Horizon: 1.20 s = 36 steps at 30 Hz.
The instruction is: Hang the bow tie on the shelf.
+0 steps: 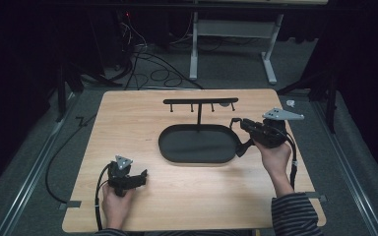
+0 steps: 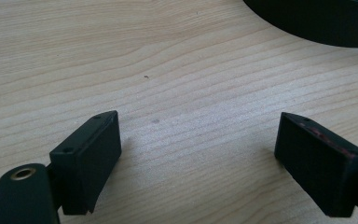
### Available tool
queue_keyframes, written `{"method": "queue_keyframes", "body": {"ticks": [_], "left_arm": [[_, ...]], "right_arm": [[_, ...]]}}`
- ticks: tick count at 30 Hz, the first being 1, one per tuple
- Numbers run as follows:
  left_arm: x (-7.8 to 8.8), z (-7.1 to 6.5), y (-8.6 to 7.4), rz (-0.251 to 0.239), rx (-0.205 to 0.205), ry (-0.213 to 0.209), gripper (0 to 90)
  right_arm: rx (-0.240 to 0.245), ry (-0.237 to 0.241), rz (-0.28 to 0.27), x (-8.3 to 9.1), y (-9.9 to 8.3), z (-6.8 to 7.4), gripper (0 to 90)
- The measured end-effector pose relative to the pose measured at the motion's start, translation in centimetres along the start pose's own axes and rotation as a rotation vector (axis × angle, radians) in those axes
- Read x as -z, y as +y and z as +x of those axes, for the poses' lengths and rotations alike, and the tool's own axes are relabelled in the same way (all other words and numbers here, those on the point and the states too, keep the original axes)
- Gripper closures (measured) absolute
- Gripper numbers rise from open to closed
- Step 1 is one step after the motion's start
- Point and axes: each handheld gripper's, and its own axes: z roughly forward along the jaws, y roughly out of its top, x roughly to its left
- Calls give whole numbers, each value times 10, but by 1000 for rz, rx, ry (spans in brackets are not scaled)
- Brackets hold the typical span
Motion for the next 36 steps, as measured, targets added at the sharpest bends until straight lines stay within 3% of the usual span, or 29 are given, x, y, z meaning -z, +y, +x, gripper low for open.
{"method": "queue_keyframes", "body": {"ticks": [20,36], "left_arm": [[0,0,0,0,0,0,149],[0,0,0,0,-1,0,149]], "right_arm": [[-35,-24,-17,-19,19,-12,803],[-65,-79,-16,-38,25,-24,781]]}}
